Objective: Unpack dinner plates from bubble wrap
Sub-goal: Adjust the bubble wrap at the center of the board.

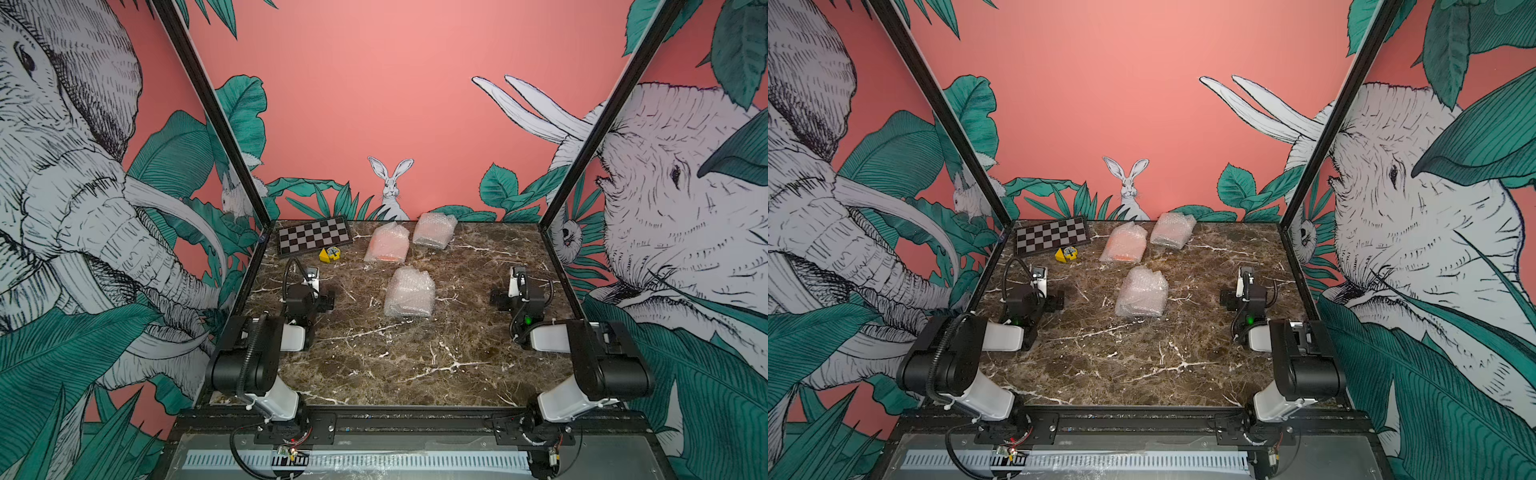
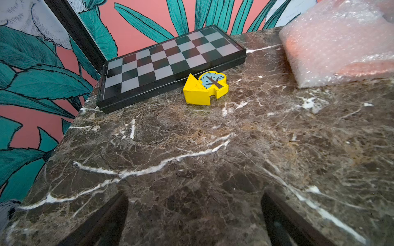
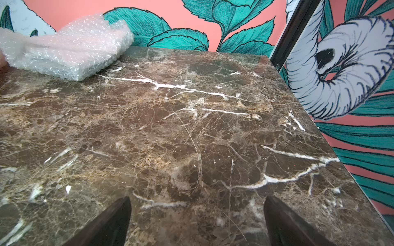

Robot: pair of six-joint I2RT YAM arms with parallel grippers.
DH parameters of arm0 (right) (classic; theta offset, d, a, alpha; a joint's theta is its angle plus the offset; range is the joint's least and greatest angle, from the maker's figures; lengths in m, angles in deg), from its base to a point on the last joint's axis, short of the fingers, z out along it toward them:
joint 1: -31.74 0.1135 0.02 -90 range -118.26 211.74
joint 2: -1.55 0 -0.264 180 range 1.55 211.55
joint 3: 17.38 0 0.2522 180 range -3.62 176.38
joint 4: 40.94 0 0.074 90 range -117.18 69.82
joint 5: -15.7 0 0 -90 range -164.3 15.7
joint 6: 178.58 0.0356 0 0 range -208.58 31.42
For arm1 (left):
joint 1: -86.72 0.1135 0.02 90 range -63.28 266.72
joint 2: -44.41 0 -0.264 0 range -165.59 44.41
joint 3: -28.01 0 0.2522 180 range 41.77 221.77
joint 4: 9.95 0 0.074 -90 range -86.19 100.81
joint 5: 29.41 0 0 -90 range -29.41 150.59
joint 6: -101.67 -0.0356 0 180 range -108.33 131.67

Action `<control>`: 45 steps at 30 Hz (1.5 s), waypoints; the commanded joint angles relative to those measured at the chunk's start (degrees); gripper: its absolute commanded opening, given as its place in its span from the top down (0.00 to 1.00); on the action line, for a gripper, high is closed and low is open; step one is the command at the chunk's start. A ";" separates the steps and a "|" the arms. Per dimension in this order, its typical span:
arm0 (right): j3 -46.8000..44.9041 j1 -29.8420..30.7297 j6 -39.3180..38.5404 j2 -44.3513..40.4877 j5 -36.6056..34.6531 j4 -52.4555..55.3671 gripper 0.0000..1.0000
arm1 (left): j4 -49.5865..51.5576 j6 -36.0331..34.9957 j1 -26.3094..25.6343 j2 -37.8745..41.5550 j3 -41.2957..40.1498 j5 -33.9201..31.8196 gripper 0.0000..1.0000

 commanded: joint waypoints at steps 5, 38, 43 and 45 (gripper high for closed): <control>-0.61 0.26 -0.01 -1.04 0.09 -1.59 0.01 | 0.32 0.15 0.39 1.62 1.05 0.72 0.00; -2.75 0.21 2.53 -11.29 -7.52 2.82 0.01 | 12.21 4.09 0.38 12.13 1.91 -6.41 0.00; 3.43 0.21 8.58 -20.03 -7.62 24.65 0.01 | 28.31 9.32 0.27 18.90 6.95 -3.48 0.00; 5.87 0.22 11.53 -22.02 -3.96 32.40 0.01 | 33.67 11.37 0.12 20.92 8.75 -1.63 0.01</control>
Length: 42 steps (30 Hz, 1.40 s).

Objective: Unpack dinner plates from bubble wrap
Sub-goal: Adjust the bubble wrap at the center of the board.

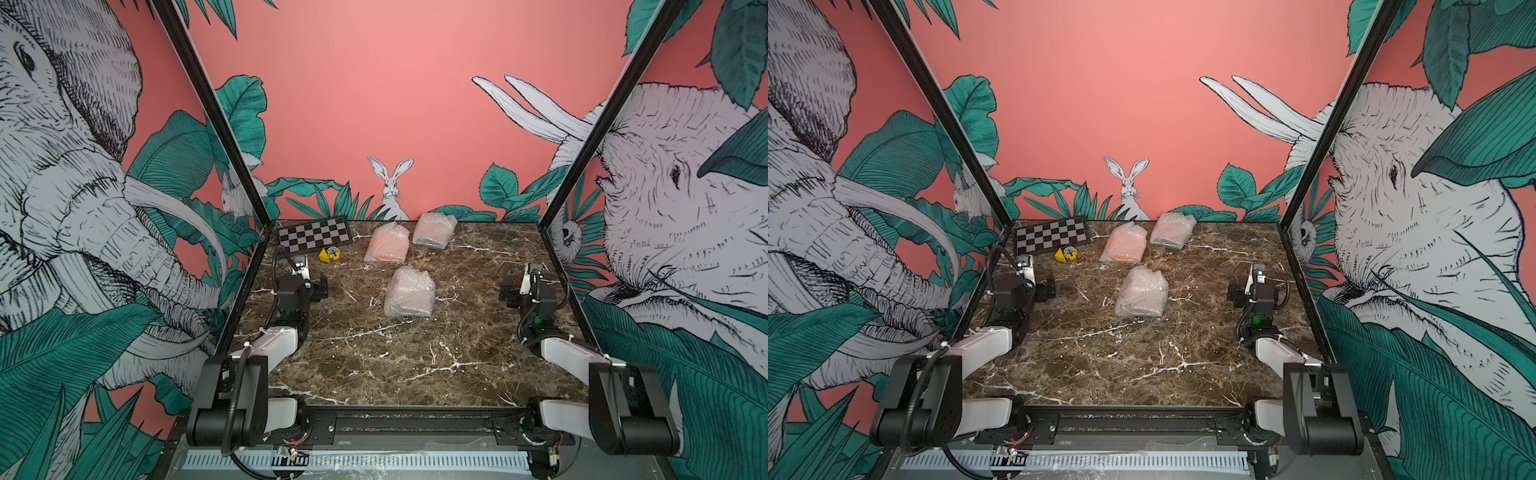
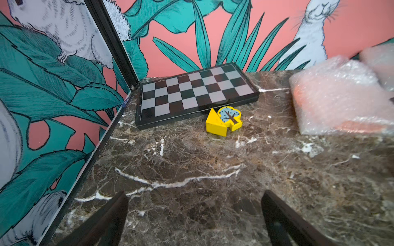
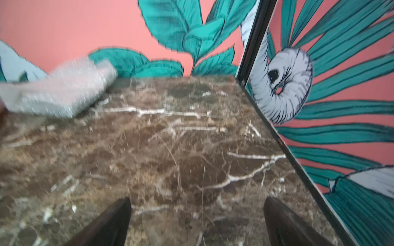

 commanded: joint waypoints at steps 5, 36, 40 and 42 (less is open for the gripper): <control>4.49 0.30 13.20 -3.81 14.66 18.97 0.01 | 21.96 10.29 -0.67 5.04 5.78 14.15 0.01; 20.96 17.42 27.78 26.84 37.74 12.92 0.54 | 16.57 23.39 -17.48 -30.20 25.79 41.67 0.29; 22.57 17.73 28.41 28.97 38.31 12.93 0.57 | 16.49 24.10 -17.92 -32.55 27.10 44.72 0.35; 23.27 17.70 28.48 29.90 38.80 13.06 0.57 | 16.60 24.10 -18.32 -33.09 27.49 45.37 0.39</control>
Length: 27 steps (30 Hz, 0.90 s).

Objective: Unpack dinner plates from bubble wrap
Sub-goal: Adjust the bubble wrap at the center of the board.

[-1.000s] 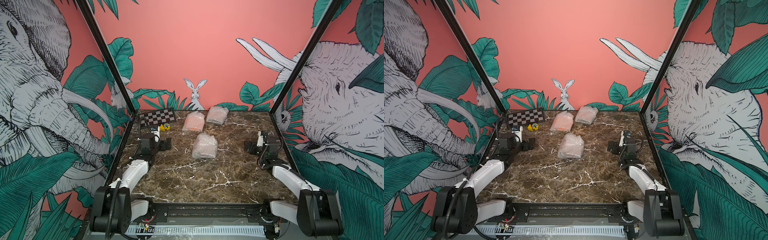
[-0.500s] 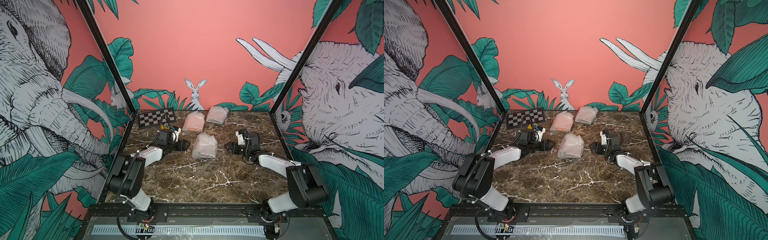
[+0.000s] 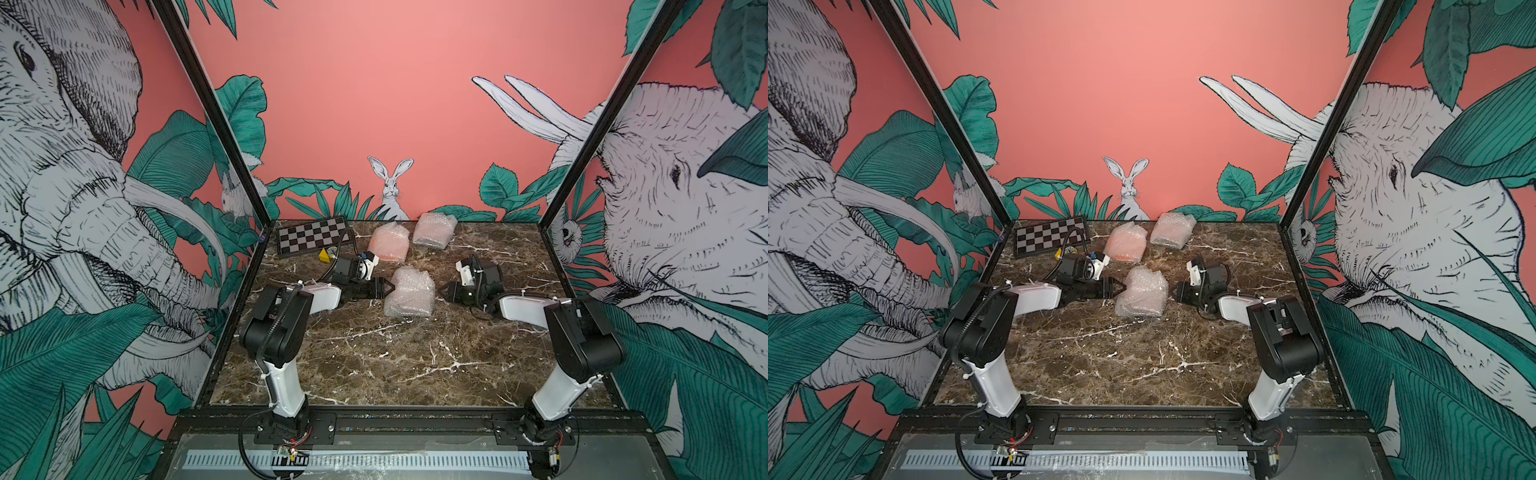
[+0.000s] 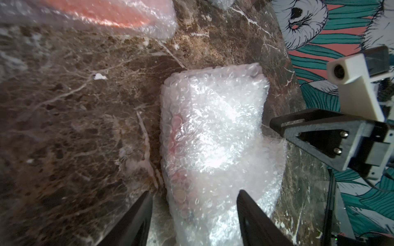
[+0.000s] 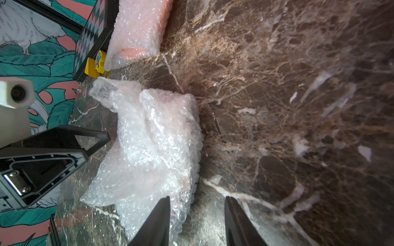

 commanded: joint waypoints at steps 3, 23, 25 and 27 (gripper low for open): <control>2.68 0.50 1.39 2.64 2.82 -2.03 0.57 | -0.45 1.26 -0.98 -0.87 1.81 3.15 0.44; 5.94 3.98 0.92 7.99 6.62 -1.02 0.78 | 1.52 1.46 -2.60 6.16 -7.44 1.42 0.64; 6.54 4.51 0.32 8.31 7.11 -0.32 0.79 | 1.81 1.37 -2.91 7.54 -8.64 1.34 0.64; 7.07 5.04 -0.22 8.55 7.46 0.21 0.79 | 2.66 0.98 -3.28 8.50 -9.34 1.39 0.64</control>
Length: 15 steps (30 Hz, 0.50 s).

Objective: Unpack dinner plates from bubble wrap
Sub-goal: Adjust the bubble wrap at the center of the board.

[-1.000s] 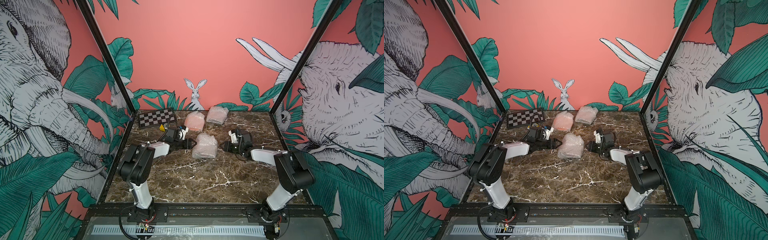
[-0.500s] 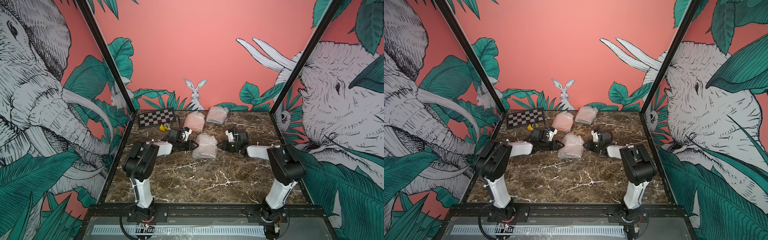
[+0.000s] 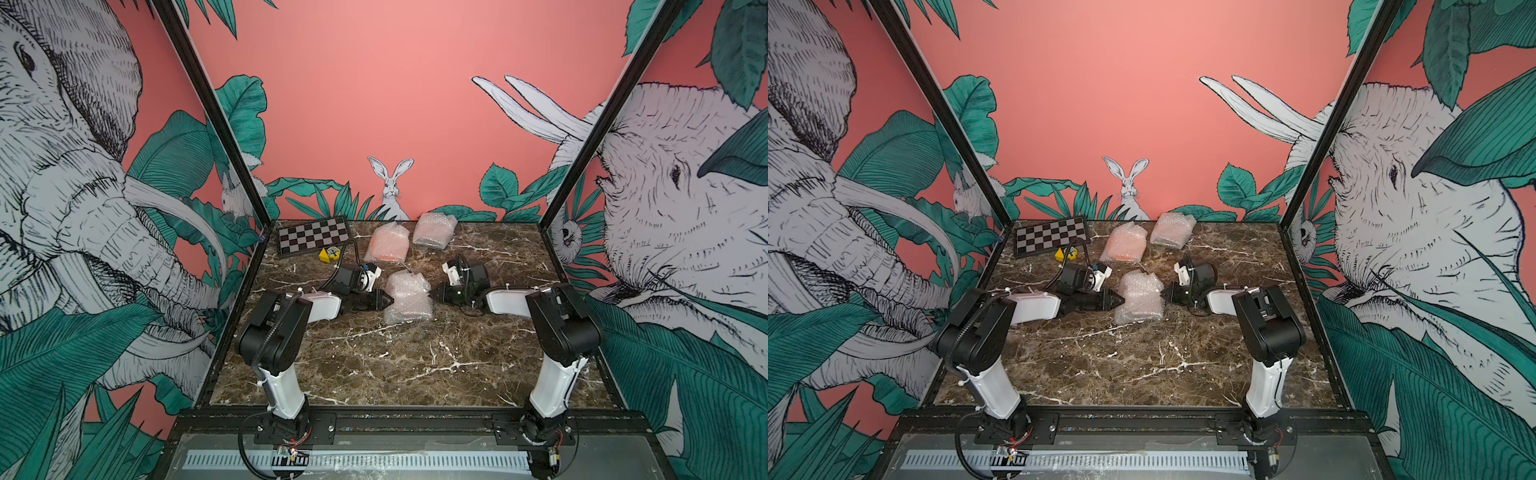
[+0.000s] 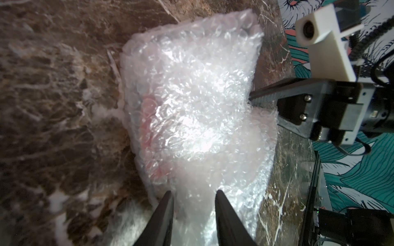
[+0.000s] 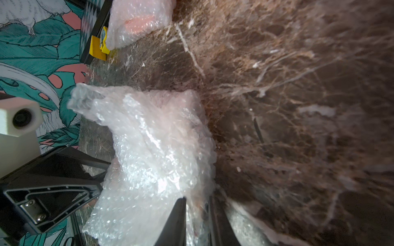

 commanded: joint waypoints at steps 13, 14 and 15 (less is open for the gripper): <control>-0.47 1.99 -5.51 -5.11 -6.07 7.23 0.67 | 25.31 -13.83 -4.12 14.31 3.96 -18.74 0.43; -0.86 1.96 -5.58 -5.36 -6.48 7.36 0.66 | 26.38 -15.33 -5.20 14.58 5.15 -19.96 0.43; -1.30 1.95 -5.48 -5.72 -6.81 7.24 0.66 | 27.12 -16.48 -6.01 14.64 6.15 -20.58 0.42</control>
